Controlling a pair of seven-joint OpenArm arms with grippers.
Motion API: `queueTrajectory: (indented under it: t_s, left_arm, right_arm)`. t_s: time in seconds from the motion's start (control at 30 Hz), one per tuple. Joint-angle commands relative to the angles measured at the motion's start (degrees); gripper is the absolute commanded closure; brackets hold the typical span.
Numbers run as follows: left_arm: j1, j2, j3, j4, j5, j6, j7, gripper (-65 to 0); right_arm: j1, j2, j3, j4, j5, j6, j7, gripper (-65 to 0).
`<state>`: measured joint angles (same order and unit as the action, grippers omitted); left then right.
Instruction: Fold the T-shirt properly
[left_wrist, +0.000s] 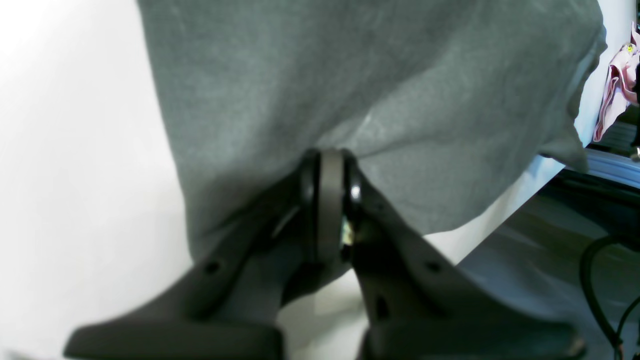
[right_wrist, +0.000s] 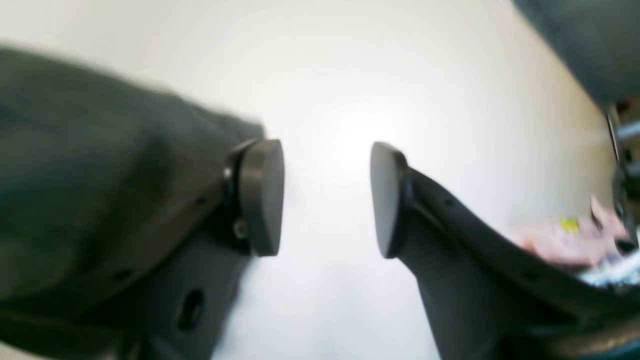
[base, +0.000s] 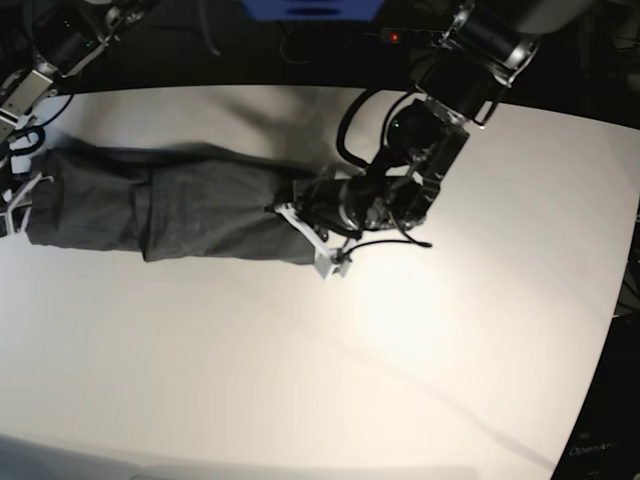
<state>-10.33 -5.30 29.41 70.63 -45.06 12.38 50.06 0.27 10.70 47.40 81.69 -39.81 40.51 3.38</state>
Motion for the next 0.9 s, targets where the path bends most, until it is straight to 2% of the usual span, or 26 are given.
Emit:
queueTrajectory:
  t_s: [0.0, 0.13, 0.3, 0.43, 0.53, 0.67, 0.77, 0.87]
  left_arm:
    - [2.4, -2.7, 0.4, -1.8, 7.8, 5.7, 6.0, -1.9]
    - [2.4, -3.0, 0.4, -1.8, 7.8, 5.7, 5.9, -1.9]
    - [2.4, -3.1, 0.4, -1.8, 7.8, 5.7, 5.9, -1.9]
    - [2.4, -3.0, 0.3, -1.8, 7.8, 5.7, 5.9, -1.9]
    - [2.2, -2.9, 0.3, -1.8, 7.8, 5.7, 5.9, -1.9]
    - [2.1, -2.7, 0.3, -1.8, 7.8, 5.7, 5.9, -1.9]
    - [2.0, -2.7, 0.3, -1.8, 7.8, 5.7, 5.9, -1.9]
    - [2.0, -2.7, 0.3, -1.8, 7.8, 5.7, 5.9, -1.9]
  right_arm:
    - [0.6, 1.3, 0.0, 0.4, 2.1, -0.5, -0.1, -28.1]
    - [1.1, 3.9, -0.8, -1.1, 9.8, -0.5, -6.9, -28.1]
    - [0.6, 8.4, -4.9, -0.9, 22.3, -0.5, -20.7, -28.1]
    - [1.4, 14.0, -6.6, -0.7, 35.6, -0.5, -37.3, -28.1]
    - [2.6, 18.2, -6.6, -1.1, 47.9, -0.5, -51.2, -28.1]
    - [2.7, 21.8, -6.6, -1.2, 63.9, -0.5, -64.1, -28.1]
    - [2.7, 22.5, -6.6, -1.2, 73.3, -0.5, -70.9, -28.1]
    - [2.7, 22.1, -6.5, -2.5, 76.8, -0.5, -72.9, -28.1]
